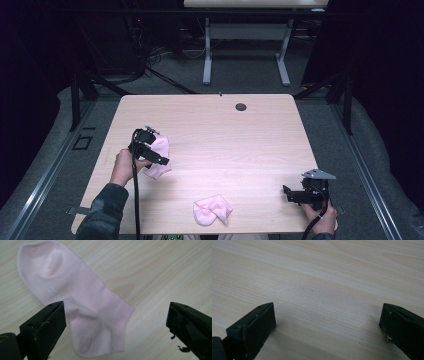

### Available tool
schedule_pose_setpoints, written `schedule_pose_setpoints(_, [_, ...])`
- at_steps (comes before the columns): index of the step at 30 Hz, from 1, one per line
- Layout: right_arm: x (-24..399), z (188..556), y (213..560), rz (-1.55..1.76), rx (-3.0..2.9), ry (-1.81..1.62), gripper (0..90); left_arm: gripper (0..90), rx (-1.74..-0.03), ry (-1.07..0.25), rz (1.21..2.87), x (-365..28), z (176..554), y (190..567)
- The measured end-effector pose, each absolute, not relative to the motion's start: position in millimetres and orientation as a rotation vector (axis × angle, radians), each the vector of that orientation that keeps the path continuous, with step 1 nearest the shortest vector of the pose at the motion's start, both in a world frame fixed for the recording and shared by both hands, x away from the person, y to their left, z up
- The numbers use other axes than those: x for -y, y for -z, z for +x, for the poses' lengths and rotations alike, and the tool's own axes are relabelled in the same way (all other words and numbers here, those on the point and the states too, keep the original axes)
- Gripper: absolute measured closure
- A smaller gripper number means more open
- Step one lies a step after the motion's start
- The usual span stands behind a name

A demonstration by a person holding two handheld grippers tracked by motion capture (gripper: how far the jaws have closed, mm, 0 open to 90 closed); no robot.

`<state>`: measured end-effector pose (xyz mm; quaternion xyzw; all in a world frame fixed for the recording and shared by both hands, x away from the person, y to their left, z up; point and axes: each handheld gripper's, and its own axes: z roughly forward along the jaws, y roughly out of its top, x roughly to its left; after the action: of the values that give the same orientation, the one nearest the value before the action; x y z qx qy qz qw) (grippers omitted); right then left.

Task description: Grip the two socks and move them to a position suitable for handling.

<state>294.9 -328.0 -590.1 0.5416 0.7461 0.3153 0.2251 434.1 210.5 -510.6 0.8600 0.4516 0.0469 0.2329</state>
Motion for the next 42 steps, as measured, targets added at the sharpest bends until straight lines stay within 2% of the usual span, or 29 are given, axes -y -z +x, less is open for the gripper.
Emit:
schedule_pose_setpoints(7, [328, 295, 590, 1.494, -2.058, -0.87, 0.0, 16.2, -1.322, -0.138, 2.343, -217, 456, 522])
schedule_pose_setpoints(18, [328, 295, 590, 1.493, -2.057, -0.868, 0.0, 35.8, -1.37, -0.127, 2.381, -211, 464, 550])
schedule_pose_setpoints(25, [328, 295, 590, 1.494, -2.057, -0.867, 0.0, 53.0, -1.377, -0.199, 2.401, -214, 462, 552])
schedule_pose_setpoints(26, [328, 295, 590, 1.495, -2.055, -0.867, 0.0, 59.9, -1.383, -0.226, 2.409, -213, 462, 551])
schedule_pose_setpoints(31, [328, 295, 590, 1.497, -2.055, -0.867, 0.0, 67.4, -1.4, -0.273, 2.416, -213, 461, 551])
schedule_pose_setpoints(37, [328, 295, 590, 1.498, -2.054, -0.867, 0.0, 82.8, -1.388, -0.298, 2.408, -212, 459, 552])
schedule_pose_setpoints(42, [328, 295, 590, 1.5, -2.054, -0.866, 0.0, 85.5, -1.39, -0.304, 2.378, -215, 458, 553])
